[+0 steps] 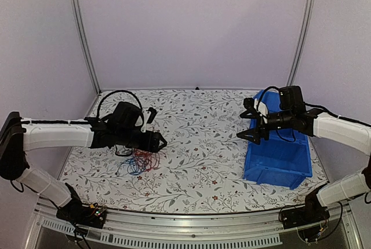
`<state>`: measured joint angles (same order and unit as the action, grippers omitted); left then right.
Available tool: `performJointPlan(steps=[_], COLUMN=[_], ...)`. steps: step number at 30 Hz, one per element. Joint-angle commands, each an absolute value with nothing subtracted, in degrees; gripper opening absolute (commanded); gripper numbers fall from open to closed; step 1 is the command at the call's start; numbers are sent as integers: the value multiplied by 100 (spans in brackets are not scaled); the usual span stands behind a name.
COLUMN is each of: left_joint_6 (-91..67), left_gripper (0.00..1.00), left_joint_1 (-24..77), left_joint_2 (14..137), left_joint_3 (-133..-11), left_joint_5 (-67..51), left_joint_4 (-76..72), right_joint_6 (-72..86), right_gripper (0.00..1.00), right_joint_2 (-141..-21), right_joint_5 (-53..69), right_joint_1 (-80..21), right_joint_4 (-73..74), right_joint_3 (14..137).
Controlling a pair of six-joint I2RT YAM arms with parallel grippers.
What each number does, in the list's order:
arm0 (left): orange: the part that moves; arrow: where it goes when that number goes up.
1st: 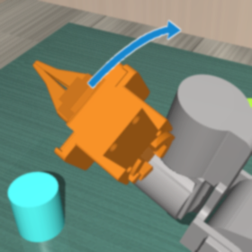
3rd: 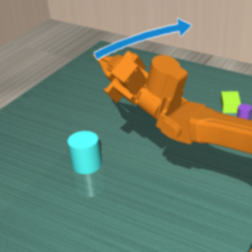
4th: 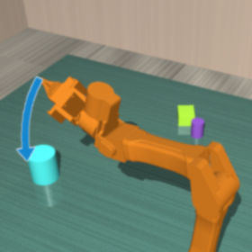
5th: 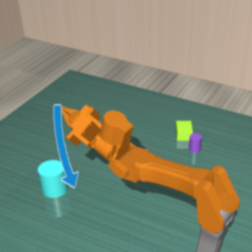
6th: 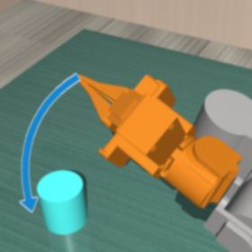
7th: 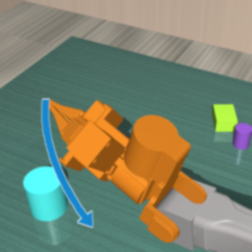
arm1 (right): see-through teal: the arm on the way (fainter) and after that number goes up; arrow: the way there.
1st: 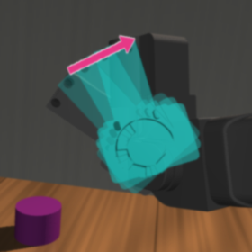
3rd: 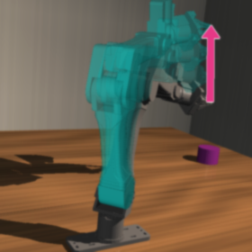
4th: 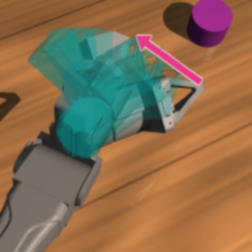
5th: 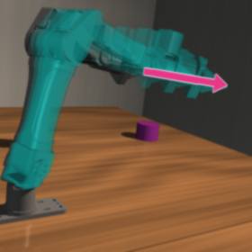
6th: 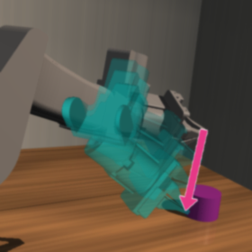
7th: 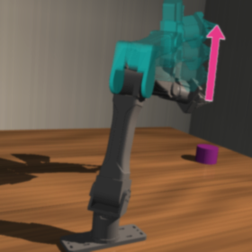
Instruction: Untangle the cables
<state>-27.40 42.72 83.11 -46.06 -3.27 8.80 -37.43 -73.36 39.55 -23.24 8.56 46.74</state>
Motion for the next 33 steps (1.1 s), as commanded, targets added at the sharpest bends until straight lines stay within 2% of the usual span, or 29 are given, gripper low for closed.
performJointPlan(steps=[1, 4, 6, 12, 18, 21, 22, 26, 30, 33], left_joint_6=[-2552, -3123, -3560, -3698, -3157, -2836, -2774, -2590, -2408, -2335], left_gripper=[74, 78, 73, 48, 52, 28, 26, 27, 37, 39], left_joint_1=[4241, 4038, 3638, 2756, 2177, 1907, 1784, 1514, 1450, 1437], left_joint_2=[7286, 6802, 6684, 6610, 7375, 7845, 8011, 8599, 9148, 9572], left_joint_3=[-4537, -4449, -4350, -4124, -4456, -4633, -4688, -5056, -5393, -5579], left_joint_5=[306, 1562, 1931, 1720, 1130, 530, 367, 79, 94, 45], left_joint_4=[1348, 1929, 2275, 2049, 1578, 1277, 1204, 1185, 1233, 1209], right_joint_6=[-3848, -3882, -3901, -3911, -3919, -3929, -3936, -3959, -3985, -4019], right_gripper=[87, 87, 87, 86, 86, 86, 86, 86, 86, 86], right_joint_2=[-7491, -7555, -7592, -7629, -7585, -7561, -7553, -7565, -7579, -7664], right_joint_5=[3914, 3862, 3814, 3805, 3758, 3732, 3709, 3667, 3646, 3650], right_joint_1=[-2423, -2472, -2519, -2562, -2564, -2563, -2570, -2568, -2566, -2568], right_joint_4=[855, 844, 838, 850, 846, 853, 846, 869, 898, 997], right_joint_3=[4623, 4618, 4623, 4632, 4623, 4615, 4613, 4614, 4627, 4696])
